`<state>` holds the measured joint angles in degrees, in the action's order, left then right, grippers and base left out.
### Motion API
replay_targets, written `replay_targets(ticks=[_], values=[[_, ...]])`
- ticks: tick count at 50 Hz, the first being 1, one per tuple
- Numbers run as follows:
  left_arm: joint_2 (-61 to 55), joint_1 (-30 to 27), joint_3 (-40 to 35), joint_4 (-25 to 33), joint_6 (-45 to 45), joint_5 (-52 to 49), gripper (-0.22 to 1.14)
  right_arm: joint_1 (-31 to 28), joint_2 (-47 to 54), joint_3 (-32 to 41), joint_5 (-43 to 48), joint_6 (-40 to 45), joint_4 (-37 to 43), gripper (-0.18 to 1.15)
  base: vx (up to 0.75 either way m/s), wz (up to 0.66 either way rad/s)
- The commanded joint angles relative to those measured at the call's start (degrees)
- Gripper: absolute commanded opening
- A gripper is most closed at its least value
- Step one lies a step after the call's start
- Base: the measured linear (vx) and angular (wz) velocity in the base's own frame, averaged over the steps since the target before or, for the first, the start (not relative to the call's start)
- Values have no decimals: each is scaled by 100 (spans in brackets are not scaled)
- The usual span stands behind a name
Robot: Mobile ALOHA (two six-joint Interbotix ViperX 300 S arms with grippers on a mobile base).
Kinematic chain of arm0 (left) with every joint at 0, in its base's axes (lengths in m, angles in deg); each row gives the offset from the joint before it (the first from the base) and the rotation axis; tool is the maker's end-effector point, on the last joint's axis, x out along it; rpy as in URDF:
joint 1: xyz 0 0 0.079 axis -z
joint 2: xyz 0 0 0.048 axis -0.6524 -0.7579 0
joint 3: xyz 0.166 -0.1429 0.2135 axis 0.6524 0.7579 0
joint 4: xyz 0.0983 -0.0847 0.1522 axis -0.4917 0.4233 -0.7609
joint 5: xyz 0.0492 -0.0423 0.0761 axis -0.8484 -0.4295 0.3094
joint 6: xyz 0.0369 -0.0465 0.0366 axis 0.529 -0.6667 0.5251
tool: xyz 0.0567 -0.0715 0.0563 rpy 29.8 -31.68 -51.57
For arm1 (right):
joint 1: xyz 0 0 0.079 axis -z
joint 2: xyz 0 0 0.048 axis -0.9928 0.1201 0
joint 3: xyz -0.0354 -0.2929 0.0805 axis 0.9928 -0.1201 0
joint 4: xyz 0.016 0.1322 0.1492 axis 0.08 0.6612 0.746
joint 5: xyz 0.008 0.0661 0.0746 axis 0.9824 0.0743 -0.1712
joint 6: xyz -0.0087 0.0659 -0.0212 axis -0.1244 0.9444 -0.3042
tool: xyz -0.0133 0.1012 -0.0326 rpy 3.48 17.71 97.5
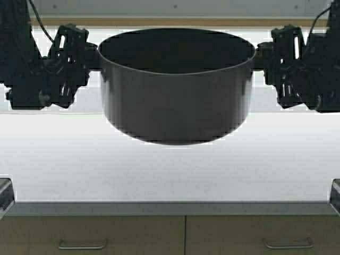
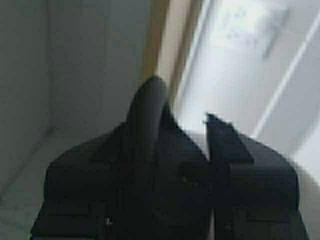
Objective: Open the cabinet, put the pot inside, then close it
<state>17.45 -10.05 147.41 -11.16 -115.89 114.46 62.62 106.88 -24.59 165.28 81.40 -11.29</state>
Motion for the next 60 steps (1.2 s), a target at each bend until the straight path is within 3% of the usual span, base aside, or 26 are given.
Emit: replay_targets(ticks=[1, 14, 29, 49, 60], values=[[800, 167, 70, 26, 167, -211, 3, -149, -729, -105, -35, 26, -44, 8, -1, 1], [1872, 316, 18, 26, 642, -1046, 4, -149, -1793, -299, -545, 26, -44, 8, -1, 1], [2725, 325, -290, 26, 905, -1951, 4, -211, -3217, -26, -2092, -62, -44, 8, 0, 0], [3445, 325, -1907, 53, 1740, -4219, 4, -211, -4184, 1037, -3929, -343, -26, 7, 0, 0], [3050, 325, -2918, 281, 1784, -4685, 4, -149, -4096, 2013, -4878, -404, 132, 8, 0, 0]])
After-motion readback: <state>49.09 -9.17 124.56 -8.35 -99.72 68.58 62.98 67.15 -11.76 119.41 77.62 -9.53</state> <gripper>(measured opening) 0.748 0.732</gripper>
